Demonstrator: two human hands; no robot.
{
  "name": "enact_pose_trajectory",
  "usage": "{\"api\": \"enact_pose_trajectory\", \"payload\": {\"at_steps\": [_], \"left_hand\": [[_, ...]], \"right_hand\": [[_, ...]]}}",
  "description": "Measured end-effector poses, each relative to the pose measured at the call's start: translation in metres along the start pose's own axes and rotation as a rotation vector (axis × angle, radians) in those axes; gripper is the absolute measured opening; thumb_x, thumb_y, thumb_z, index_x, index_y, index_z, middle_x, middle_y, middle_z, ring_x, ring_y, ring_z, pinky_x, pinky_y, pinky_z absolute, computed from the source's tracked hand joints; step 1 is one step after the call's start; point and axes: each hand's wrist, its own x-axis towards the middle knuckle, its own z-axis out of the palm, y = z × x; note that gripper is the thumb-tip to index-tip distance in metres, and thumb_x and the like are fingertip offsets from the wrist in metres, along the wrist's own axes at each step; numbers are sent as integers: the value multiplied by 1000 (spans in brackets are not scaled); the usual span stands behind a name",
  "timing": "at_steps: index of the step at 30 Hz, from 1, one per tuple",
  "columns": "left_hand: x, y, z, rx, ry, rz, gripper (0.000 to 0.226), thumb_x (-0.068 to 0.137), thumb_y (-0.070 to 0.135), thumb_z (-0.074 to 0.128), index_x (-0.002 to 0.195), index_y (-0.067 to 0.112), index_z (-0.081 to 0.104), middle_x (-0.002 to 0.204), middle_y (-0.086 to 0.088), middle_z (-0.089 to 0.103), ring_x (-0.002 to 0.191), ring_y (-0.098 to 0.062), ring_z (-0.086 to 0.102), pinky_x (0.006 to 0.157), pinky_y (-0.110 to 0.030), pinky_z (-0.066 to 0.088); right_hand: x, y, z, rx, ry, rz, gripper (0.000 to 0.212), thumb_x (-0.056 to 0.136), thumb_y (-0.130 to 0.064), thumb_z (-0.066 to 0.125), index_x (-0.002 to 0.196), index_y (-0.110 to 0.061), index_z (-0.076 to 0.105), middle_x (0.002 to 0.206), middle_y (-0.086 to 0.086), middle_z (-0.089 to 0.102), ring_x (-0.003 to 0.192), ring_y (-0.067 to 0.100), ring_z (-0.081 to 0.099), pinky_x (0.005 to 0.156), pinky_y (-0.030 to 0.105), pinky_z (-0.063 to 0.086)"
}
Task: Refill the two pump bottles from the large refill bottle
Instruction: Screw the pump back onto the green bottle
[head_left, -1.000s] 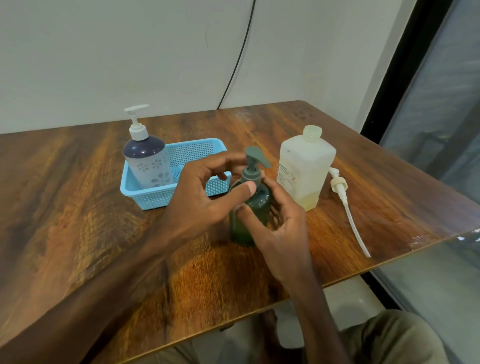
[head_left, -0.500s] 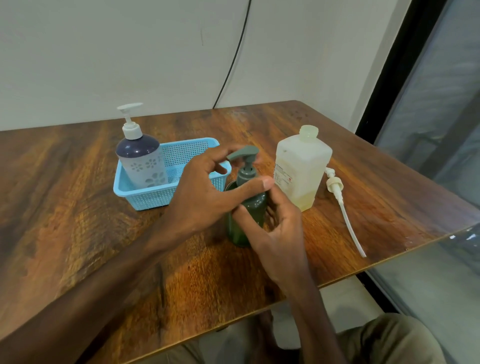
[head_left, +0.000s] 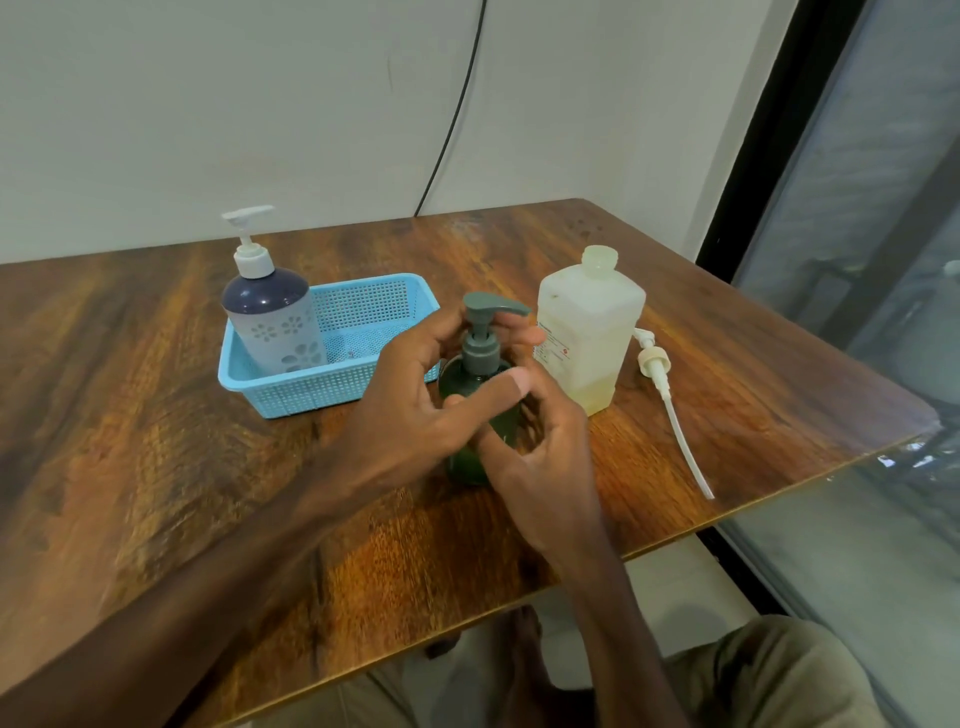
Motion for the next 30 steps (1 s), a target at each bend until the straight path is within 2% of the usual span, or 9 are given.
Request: {"api": "enact_pose_trajectory", "payload": {"at_steps": [3, 6, 10, 17, 20, 22, 24, 27, 30], "left_hand": [[3, 1, 3, 96, 95, -38, 44, 89, 44, 73, 129, 29, 62, 126, 13, 70, 123, -11, 64, 104, -47, 53], [6, -4, -6, 146, 212, -28, 48, 80, 49, 82, 119, 28, 65, 111, 13, 71, 110, -14, 67, 92, -44, 57], [8, -5, -19, 30, 195, -45, 51, 72, 32, 93, 114, 21, 68, 97, 11, 76, 94, -9, 72, 81, -29, 55], [5, -7, -21, -16, 80, 39, 41, 88, 6, 73, 127, 4, 61, 113, -2, 78, 112, -21, 72, 96, -44, 56], [5, -8, -19, 17, 57, 33, 42, 90, 21, 71, 129, 7, 60, 120, -4, 75, 117, -25, 69, 95, -55, 55], [5, -9, -17, 130, 106, 12, 45, 85, 43, 76, 121, 18, 65, 115, 7, 73, 113, -19, 67, 90, -52, 56], [5, -10, -15, 177, 163, 2, 41, 78, 51, 81, 109, 27, 68, 103, 14, 71, 101, -15, 66, 85, -47, 57], [5, -9, -16, 111, 188, -8, 39, 75, 43, 89, 105, 25, 71, 94, 14, 74, 92, -11, 69, 81, -40, 57], [6, -9, -19, 74, 156, 1, 43, 78, 29, 90, 114, 14, 71, 99, 8, 77, 96, -14, 73, 87, -43, 59]], "right_hand": [[0, 2, 0, -8, 3, 11, 44, 94, -14, 69, 136, -19, 55, 125, -11, 66, 123, 10, 60, 98, 30, 54], [0, -1, -1, 8, -4, 36, 45, 94, -16, 69, 136, -23, 55, 124, -18, 65, 121, 5, 60, 94, 28, 56], [0, -3, -3, -8, 1, 55, 50, 92, -23, 73, 138, -23, 55, 125, -17, 64, 119, 2, 60, 93, 27, 57], [0, -2, -2, 10, -9, 39, 54, 92, -21, 72, 142, -27, 51, 132, -20, 62, 126, 3, 57, 100, 28, 53], [0, 0, -2, -13, -10, 40, 51, 92, -25, 72, 140, -29, 52, 129, -23, 62, 124, 0, 57, 98, 24, 53], [-1, 1, -3, -36, -6, 36, 50, 93, -24, 71, 140, -24, 53, 128, -22, 62, 123, -3, 56, 95, 19, 53], [-1, 2, -3, -49, -6, 38, 51, 93, -23, 70, 141, -24, 53, 129, -20, 62, 123, -3, 56, 92, 18, 53], [0, 2, -3, -40, -3, 43, 51, 93, -22, 71, 141, -24, 53, 130, -18, 62, 124, 1, 57, 94, 24, 56], [0, 1, -3, -21, -6, 40, 49, 92, -21, 72, 139, -24, 55, 126, -22, 63, 121, -1, 58, 91, 20, 55]]}}
